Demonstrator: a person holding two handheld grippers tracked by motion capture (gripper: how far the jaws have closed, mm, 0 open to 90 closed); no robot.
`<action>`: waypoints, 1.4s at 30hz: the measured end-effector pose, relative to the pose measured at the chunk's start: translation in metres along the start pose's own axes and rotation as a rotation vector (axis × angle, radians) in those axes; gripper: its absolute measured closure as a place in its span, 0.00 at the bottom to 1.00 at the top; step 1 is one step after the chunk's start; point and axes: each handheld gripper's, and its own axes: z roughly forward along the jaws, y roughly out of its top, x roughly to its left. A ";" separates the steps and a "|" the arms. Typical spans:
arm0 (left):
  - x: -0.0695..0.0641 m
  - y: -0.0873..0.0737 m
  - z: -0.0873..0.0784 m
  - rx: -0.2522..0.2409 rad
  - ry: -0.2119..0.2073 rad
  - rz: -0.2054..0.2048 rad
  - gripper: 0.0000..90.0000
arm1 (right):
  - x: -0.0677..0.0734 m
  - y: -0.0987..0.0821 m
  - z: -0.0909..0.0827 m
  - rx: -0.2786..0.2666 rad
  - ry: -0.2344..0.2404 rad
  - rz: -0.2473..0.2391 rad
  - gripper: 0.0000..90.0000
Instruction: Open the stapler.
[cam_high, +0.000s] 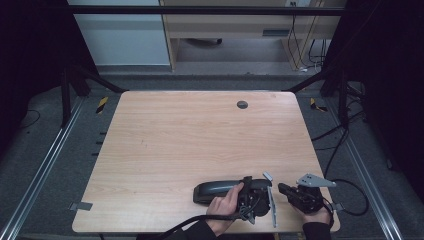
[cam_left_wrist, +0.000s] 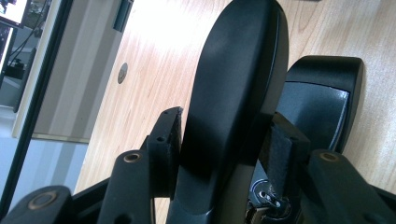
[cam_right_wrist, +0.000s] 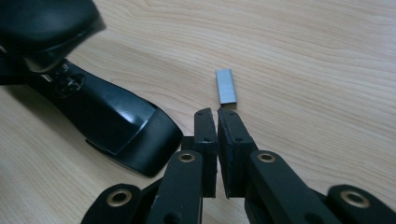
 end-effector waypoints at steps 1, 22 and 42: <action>0.000 0.000 0.000 0.001 0.000 0.001 0.57 | 0.001 0.000 0.000 -0.003 0.007 0.005 0.96; -0.001 0.000 0.000 0.000 0.012 0.010 0.58 | 0.022 0.003 0.023 0.014 0.121 -0.025 0.98; -0.001 0.000 0.000 -0.002 0.015 0.016 0.59 | 0.027 0.003 0.029 0.033 0.146 -0.043 0.98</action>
